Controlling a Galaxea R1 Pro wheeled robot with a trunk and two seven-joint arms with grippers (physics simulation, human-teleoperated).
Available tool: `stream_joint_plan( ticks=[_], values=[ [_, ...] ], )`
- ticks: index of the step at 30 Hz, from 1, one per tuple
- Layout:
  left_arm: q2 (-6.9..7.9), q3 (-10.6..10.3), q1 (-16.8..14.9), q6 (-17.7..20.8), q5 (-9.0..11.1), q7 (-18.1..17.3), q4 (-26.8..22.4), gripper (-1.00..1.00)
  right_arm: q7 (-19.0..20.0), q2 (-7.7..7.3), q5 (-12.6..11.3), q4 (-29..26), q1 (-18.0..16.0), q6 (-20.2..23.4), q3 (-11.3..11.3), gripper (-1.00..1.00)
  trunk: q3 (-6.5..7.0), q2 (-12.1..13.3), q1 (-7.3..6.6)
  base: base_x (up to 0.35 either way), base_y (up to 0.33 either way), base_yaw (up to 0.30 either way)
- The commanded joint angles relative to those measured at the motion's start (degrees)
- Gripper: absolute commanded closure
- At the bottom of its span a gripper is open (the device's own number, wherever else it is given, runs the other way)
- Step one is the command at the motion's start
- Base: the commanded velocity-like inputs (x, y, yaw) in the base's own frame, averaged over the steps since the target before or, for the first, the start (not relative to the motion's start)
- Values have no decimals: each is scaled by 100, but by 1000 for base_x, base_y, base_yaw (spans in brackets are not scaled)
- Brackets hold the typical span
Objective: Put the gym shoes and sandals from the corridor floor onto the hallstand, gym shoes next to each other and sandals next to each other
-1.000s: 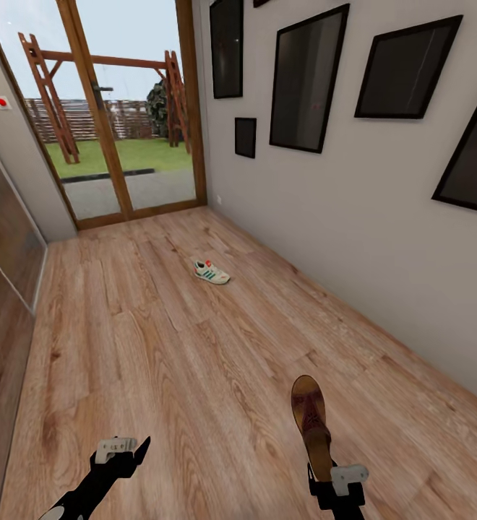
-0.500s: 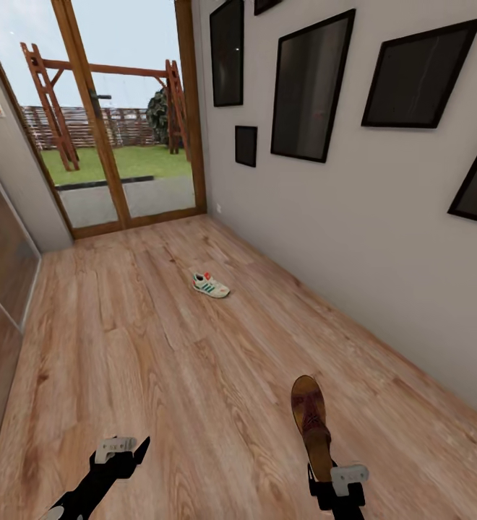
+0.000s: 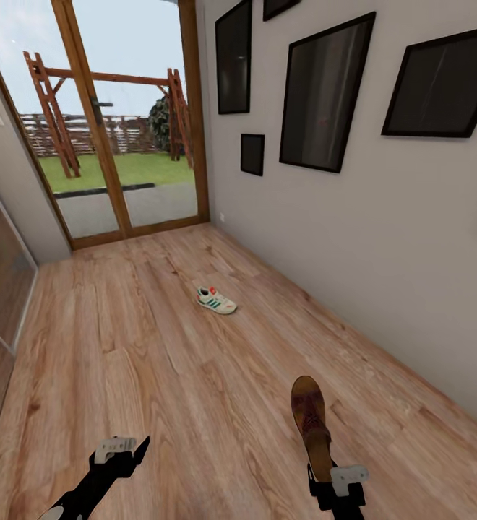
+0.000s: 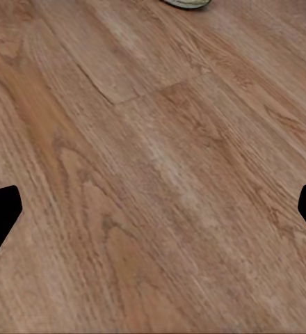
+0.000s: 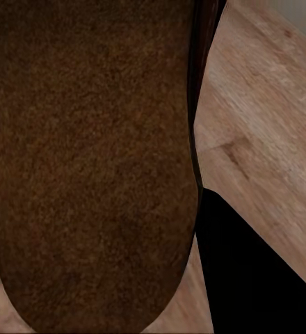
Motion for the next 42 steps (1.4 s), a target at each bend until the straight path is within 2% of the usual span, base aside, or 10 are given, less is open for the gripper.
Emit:
stream_joint_plan(
  ticks=[1,17,42],
  values=[
    [-1,10,-4,2,50,-46,8,-100,-48,-1,40,2,-3,-4,14,100,5,-1,2,297,180,0],
    [8,10,-4,2,51,-46,8,-100,-48,-1,40,2,-3,-1,14,100,144,-1,2,290,185,0],
    [8,10,-4,2,59,-46,8,-100,-39,-7,58,-6,-3,4,6,100,156,-1,2,317,84,0]
  ],
)
